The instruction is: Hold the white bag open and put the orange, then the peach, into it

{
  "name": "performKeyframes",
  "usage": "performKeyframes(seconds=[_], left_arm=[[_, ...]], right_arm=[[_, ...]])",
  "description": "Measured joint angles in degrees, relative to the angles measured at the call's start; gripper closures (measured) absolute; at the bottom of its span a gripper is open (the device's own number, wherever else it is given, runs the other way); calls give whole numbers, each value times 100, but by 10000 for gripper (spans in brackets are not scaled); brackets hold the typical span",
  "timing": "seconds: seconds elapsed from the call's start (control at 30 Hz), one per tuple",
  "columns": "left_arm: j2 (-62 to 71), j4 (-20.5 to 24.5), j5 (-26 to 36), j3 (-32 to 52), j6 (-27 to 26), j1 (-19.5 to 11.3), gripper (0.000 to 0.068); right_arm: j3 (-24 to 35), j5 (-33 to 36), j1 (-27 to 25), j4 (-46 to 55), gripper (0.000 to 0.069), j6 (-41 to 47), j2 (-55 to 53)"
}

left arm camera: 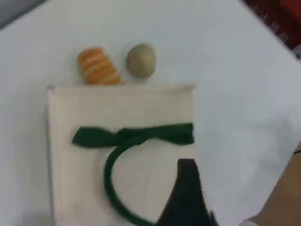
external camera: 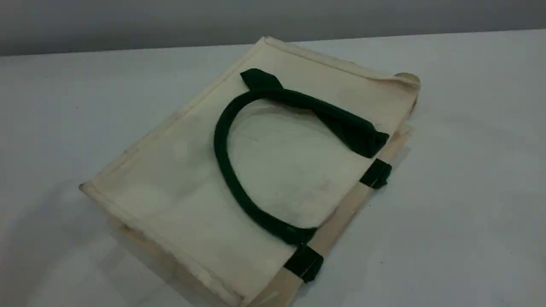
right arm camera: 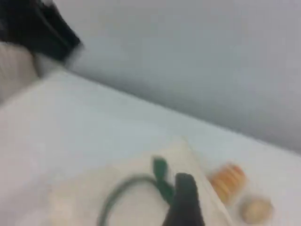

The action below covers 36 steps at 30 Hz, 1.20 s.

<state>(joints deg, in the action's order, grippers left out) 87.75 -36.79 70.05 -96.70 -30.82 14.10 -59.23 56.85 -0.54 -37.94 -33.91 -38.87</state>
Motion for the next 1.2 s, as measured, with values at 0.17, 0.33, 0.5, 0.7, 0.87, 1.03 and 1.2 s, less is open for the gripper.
performKeyframes(seconds=[0.17, 0.33, 0.5, 0.7, 0.87, 1.03, 1.2], left_arm=[[-564, 155, 5, 0, 0, 294, 155], [-981, 549, 13, 138, 173, 747, 155], [-1432, 1120, 7, 668, 541, 1007, 155], [-2271, 1409, -5, 1683, 681, 1007, 155], [-3039, 1822, -5, 2682, 1104, 1007, 155], [-3872, 2288, -148, 3866, 1614, 1007, 155], [-4675, 2732, -998, 4919, 2117, 1007, 155]], right_arm=[[27, 728, 0, 1478, 181, 1239, 568], [304, 1176, 0, 2151, 182, 2211, 900], [793, 1312, 0, 2171, 182, 2357, 1271], [1478, 1313, 0, 2269, 182, 2397, 1776], [1878, 1313, 0, 2795, 182, 2557, 2176], [2263, 876, 0, 2916, 182, 2850, 2405], [2480, 705, 0, 2932, 182, 2850, 2404]])
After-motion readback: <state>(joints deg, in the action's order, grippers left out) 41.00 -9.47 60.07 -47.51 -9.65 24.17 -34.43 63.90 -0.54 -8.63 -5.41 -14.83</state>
